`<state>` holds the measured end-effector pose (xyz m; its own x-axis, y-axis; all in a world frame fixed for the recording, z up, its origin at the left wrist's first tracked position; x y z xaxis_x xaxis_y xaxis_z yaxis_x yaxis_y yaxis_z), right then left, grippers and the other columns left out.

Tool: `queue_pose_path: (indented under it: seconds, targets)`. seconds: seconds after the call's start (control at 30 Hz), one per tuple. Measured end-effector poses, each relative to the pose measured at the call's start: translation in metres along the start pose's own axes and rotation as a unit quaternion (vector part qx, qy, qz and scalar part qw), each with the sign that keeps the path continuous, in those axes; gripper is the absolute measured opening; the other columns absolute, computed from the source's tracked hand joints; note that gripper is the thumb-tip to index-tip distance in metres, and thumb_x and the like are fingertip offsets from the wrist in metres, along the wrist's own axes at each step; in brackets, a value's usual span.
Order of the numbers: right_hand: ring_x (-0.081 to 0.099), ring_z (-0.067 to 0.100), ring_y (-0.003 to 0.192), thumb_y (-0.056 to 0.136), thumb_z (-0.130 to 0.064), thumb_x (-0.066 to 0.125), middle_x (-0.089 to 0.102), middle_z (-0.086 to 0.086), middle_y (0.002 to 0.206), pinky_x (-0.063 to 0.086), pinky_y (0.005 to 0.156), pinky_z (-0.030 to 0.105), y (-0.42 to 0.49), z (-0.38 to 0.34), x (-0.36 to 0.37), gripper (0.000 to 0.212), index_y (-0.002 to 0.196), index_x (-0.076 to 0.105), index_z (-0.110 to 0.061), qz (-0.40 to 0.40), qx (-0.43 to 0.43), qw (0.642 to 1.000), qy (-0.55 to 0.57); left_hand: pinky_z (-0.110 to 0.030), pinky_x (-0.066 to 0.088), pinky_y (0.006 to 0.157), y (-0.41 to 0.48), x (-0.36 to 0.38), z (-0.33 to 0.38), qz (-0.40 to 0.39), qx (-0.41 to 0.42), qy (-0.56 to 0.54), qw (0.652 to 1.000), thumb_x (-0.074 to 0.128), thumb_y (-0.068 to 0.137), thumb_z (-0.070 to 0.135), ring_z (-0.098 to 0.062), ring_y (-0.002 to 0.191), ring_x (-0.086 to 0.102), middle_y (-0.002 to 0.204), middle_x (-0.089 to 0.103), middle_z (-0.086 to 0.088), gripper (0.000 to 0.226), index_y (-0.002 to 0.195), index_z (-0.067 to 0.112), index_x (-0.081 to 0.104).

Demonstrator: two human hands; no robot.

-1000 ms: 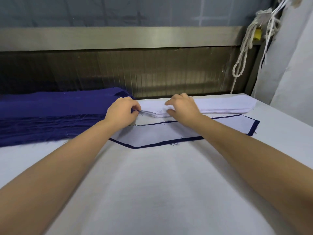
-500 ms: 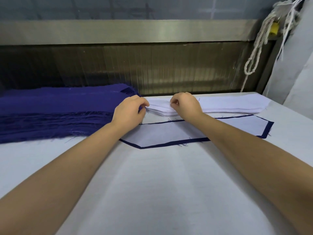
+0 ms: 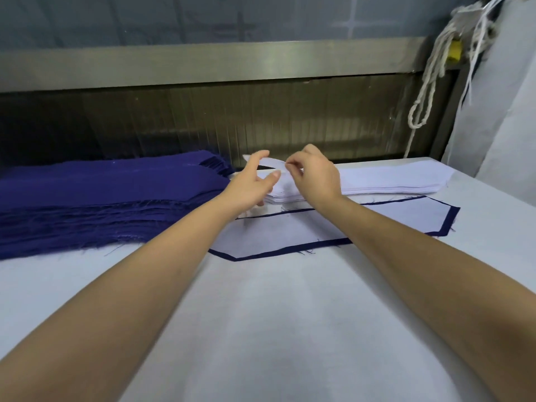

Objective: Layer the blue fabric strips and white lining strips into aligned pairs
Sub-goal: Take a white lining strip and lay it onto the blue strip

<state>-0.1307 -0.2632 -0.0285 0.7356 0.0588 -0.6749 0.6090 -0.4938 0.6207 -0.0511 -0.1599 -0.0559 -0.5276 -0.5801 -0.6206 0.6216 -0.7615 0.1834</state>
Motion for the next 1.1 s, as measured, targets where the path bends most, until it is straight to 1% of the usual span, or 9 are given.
queue_pose_path:
  seconds: [0.13,0.27,0.4,0.5,0.57,0.67,0.77,0.9,1.1]
  targets:
    - [0.058,0.027,0.079,0.098,-0.025,0.046,0.053,0.005,0.106,0.041,0.062,0.033,-0.002,-0.017,0.002,0.025,0.109,0.064,-0.013,-0.012,-0.058,0.996,-0.062,-0.023,0.040,0.052,0.014,0.009,0.004,-0.008,-0.089,-0.116,0.989,0.039,0.098,0.046,-0.015,0.062,0.053,0.104,0.061,-0.005,0.049,0.143,0.040,0.020]
    - [0.059,0.027,0.083,0.097,-0.023,0.047,0.052,0.002,0.110,0.049,0.069,0.036,-0.001,-0.014,0.004,0.023,0.110,0.064,-0.015,-0.028,-0.044,0.998,-0.043,-0.021,0.038,0.050,0.022,0.013,0.000,0.007,-0.153,-0.245,0.957,0.044,0.099,0.030,-0.014,0.061,0.052,0.106,0.055,-0.007,0.035,0.128,0.010,0.049]
    - [0.059,0.021,0.093,0.095,-0.025,0.049,0.052,-0.001,0.120,0.050,0.079,0.037,-0.002,-0.004,0.002,0.025,0.114,0.061,-0.016,-0.027,-0.019,0.999,0.017,-0.019,0.042,0.049,0.024,0.004,-0.007,0.070,-0.155,-0.285,0.943,0.048,0.098,0.019,-0.013,0.065,0.056,0.095,0.056,-0.006,0.027,0.118,0.003,0.056]
    - [0.057,0.020,0.101,0.094,-0.031,0.047,0.056,0.001,0.119,0.045,0.086,0.032,-0.003,0.023,0.001,0.029,0.113,0.061,-0.014,-0.020,0.089,0.985,0.147,-0.019,0.054,0.055,0.021,-0.009,-0.011,0.115,-0.134,-0.331,0.927,0.052,0.096,0.018,-0.016,0.064,0.056,0.085,0.057,-0.006,0.017,0.098,0.003,0.061]
    - [0.059,0.028,0.099,0.095,-0.030,0.045,0.059,0.001,0.100,0.047,0.087,0.040,-0.007,0.045,0.000,0.028,0.103,0.060,-0.008,-0.001,0.184,0.948,0.260,-0.020,0.057,0.062,0.016,-0.021,-0.018,0.153,-0.133,-0.362,0.910,0.056,0.094,0.016,-0.017,0.063,0.059,0.082,0.060,-0.004,0.014,0.085,0.006,0.061]
    - [0.059,0.030,0.091,0.095,-0.022,0.043,0.050,-0.005,0.078,0.048,0.089,0.043,-0.013,0.074,-0.005,0.017,0.097,0.053,-0.009,0.043,0.289,0.884,0.364,-0.021,0.057,0.064,0.004,-0.035,-0.031,0.181,-0.144,-0.389,0.892,0.061,0.089,0.004,-0.017,0.069,0.061,0.088,0.062,-0.006,0.004,0.087,0.002,0.063]
    - [0.051,0.016,0.074,0.094,-0.010,0.041,0.047,-0.008,0.078,0.050,0.083,0.035,-0.017,0.096,-0.012,0.014,0.100,0.053,-0.011,0.067,0.336,0.859,0.381,-0.019,0.055,0.059,-0.007,-0.044,-0.040,0.169,-0.144,-0.356,0.908,0.059,0.084,-0.011,-0.015,0.078,0.061,0.093,0.062,-0.009,0.023,0.106,-0.004,0.064]
    - [0.047,0.009,0.068,0.091,0.000,0.041,0.049,-0.005,0.079,0.052,0.068,0.024,-0.023,0.117,-0.019,0.019,0.095,0.056,-0.010,0.074,0.369,0.845,0.379,-0.018,0.055,0.058,-0.020,-0.052,-0.044,0.133,-0.134,-0.316,0.930,0.062,0.082,-0.011,-0.017,0.082,0.063,0.102,0.063,-0.010,0.031,0.109,0.004,0.065]
    - [0.055,0.018,0.083,0.085,0.007,0.045,0.056,0.000,0.084,0.052,0.083,0.029,-0.031,0.140,-0.038,0.025,0.091,0.060,-0.013,0.088,0.369,0.871,0.311,-0.020,0.056,0.055,-0.041,-0.066,-0.048,0.121,-0.122,-0.258,0.951,0.065,0.079,-0.011,-0.020,0.077,0.063,0.100,0.058,-0.008,0.039,0.113,0.009,0.062]
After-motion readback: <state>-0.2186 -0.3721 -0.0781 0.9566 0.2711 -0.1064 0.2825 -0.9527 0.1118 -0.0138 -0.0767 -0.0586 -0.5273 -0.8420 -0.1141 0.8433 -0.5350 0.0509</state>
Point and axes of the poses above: each hand's wrist, its own y-axis towards the middle knuckle, its own x-axis out of the palm, z = x × y, the point moved 9 cm from there along y, towards the middle knuckle
